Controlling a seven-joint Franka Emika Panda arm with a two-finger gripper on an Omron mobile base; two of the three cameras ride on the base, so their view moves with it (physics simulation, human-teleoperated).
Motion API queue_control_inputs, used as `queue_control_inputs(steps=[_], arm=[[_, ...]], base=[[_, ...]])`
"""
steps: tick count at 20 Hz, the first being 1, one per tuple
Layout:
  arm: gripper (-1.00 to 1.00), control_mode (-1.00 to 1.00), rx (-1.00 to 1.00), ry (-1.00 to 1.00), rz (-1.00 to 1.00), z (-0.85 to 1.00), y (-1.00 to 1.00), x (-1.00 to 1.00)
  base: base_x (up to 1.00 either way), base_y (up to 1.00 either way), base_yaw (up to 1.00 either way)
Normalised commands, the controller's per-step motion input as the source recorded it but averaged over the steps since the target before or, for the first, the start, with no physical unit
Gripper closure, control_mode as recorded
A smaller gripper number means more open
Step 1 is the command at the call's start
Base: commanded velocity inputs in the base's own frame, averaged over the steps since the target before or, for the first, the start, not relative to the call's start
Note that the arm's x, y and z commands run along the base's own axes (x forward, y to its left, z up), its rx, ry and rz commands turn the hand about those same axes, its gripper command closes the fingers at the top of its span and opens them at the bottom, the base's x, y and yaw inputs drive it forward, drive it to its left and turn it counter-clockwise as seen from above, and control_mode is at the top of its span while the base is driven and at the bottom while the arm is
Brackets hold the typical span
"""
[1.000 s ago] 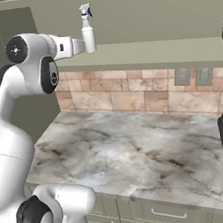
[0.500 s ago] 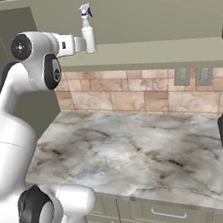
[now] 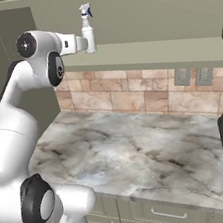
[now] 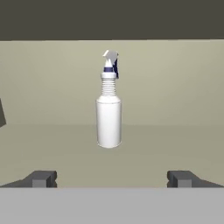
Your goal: Move the cutting board and knife to the sink. Then move spray from the cabinet to the counter.
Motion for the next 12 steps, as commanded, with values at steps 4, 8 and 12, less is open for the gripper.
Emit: queue_control_inputs(steps=[4, 8, 12], arm=[[-1.00, -1.00, 0.00, 0.05, 0.00, -0.09, 0.01, 0.26], [-1.00, -1.00, 0.00, 0.08, 0.00, -0.09, 0.00, 0.32], [-1.00, -1.00, 0.00, 0.05, 0.00, -0.04, 0.00, 0.26]], base=[[0.00, 0.00, 0.00], [0.00, 0.00, 0.00], [0.00, 0.00, 0.00]])
